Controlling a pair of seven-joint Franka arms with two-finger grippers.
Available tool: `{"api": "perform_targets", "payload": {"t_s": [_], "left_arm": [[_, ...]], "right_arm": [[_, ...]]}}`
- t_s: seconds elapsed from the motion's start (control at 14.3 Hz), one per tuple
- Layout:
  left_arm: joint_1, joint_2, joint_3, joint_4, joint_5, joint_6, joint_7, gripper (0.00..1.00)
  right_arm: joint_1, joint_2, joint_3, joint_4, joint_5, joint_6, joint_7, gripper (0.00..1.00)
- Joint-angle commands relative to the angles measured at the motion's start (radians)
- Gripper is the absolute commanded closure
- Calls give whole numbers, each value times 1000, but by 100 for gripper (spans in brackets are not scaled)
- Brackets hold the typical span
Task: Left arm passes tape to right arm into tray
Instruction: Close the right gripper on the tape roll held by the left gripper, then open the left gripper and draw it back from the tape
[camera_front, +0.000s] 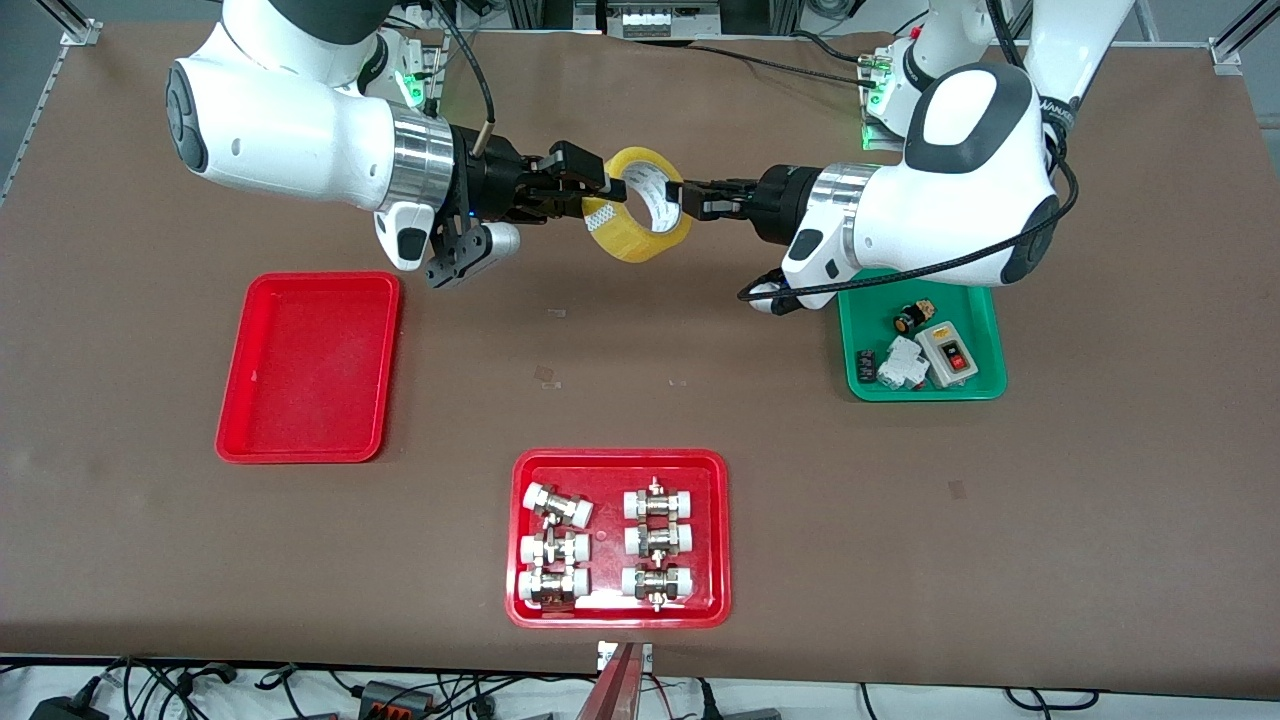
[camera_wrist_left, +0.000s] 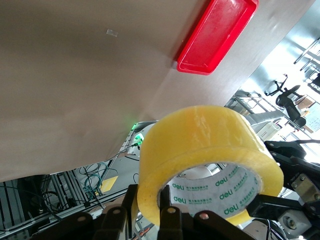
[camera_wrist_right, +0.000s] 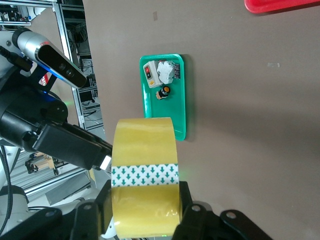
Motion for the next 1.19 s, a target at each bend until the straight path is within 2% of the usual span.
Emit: {"api": "perform_targets", "payload": {"t_s": [0.0,0.14,0.21,0.28,0.35,0.42,0.7,0.91,0.98,1.12], "left_arm": [[6,-5,-4,22,-12,-19,11,100],[6,-7,-4,22,-12,-19,10,99],[6,-7,-4,22,-14,-19,6,96],[6,-5,-4,22,-20,-29,-12,75],[12,-5,-3,22,-15,-58,-4,27],[24,-5,-1,22,-15,-75,0,0],[93,-7,6,25,-2,-172,-3,0],[170,-39,-6,55,269,-294,19,0],[179,-59,5,64,319,-331,61,0],[284,-84,-3,66,380,-393,213,0]], "right_arm": [[0,1,3,-2,-5,6,22,69],[-1,1,3,-2,-5,6,21,69],[-1,1,5,-2,-5,6,19,69],[-1,1,3,-2,-5,6,19,70],[-1,1,5,-2,-5,6,18,70],[-1,1,3,-2,-5,6,15,70],[-1,3,3,-2,-6,0,10,70],[-18,14,-4,-8,-17,-2,7,70],[-48,29,-11,-9,-19,-3,7,70],[-151,60,-11,-14,-20,-25,-4,70]]}}
